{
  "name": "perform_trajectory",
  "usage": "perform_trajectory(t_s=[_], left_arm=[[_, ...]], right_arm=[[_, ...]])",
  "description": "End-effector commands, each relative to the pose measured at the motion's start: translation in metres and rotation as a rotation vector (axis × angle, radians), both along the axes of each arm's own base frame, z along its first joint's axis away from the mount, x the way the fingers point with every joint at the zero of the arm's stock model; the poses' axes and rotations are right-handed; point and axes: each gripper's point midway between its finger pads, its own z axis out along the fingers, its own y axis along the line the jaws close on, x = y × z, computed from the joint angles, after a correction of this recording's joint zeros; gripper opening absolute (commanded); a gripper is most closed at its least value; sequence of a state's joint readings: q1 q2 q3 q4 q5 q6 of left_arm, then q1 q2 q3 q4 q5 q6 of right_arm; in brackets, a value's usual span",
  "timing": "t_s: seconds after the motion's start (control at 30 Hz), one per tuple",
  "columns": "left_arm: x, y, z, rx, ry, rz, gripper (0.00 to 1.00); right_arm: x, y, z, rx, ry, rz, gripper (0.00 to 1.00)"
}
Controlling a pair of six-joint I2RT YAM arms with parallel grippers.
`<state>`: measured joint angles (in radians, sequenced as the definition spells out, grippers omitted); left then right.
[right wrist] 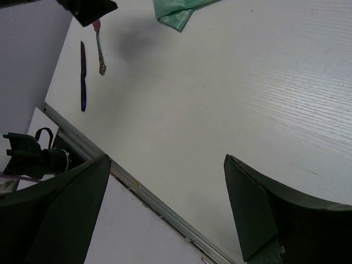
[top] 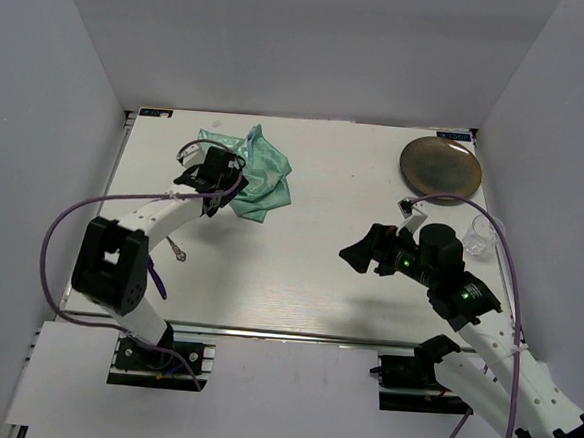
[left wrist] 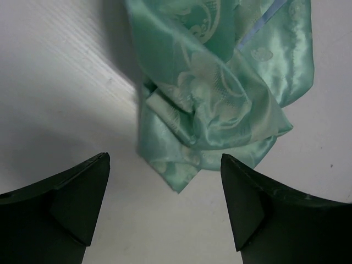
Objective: Set the dinner table for one person
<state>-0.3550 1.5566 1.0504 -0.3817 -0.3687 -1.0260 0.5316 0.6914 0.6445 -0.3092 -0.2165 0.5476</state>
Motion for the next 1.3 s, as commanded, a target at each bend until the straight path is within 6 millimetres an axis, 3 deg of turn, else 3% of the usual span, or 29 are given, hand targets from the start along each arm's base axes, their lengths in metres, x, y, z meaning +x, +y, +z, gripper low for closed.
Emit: perform_trajectory(t_s=[0.0,0.07,0.13,0.37,0.6,0.67,0.87,0.97,1.2,1.27], left_arm=[[0.034,-0.011,0.016,-0.015,-0.034,0.003,0.91],[0.045,-0.015,0.018,-0.028,-0.022,0.026,0.84],[0.046,-0.014,0.0,-0.018,0.033,0.057,0.79],[0.052,-0.018,-0.023,-0.018,0.093,0.077,0.59],[0.037,-0.015,-0.034,-0.023,0.131,0.132,0.53],[0.04,-0.014,-0.036,-0.034,0.12,0.124,0.46],[0.046,-0.016,-0.046,-0.007,0.165,0.116,0.39],[0.044,-0.015,-0.05,-0.008,0.175,0.129,0.38],[0.048,-0.014,-0.058,0.002,0.166,0.134,0.51],[0.05,-0.013,-0.059,0.008,0.16,0.131,0.51]], right_arm=[[-0.001,0.006,0.016,0.048,-0.056,0.035,0.89],[-0.002,0.006,0.016,0.047,-0.058,0.037,0.89],[-0.003,0.006,0.017,0.049,-0.061,0.037,0.89],[-0.003,0.002,0.015,0.037,-0.063,0.022,0.89],[-0.002,0.001,0.012,0.029,-0.059,0.021,0.89],[-0.003,0.002,0.014,0.031,-0.064,0.029,0.89],[-0.006,0.004,0.014,0.03,-0.059,0.05,0.89],[-0.006,0.002,0.011,0.019,-0.057,0.047,0.89],[-0.007,0.002,0.011,0.01,-0.063,0.055,0.89],[-0.006,0.002,0.011,0.01,-0.066,0.053,0.89]])
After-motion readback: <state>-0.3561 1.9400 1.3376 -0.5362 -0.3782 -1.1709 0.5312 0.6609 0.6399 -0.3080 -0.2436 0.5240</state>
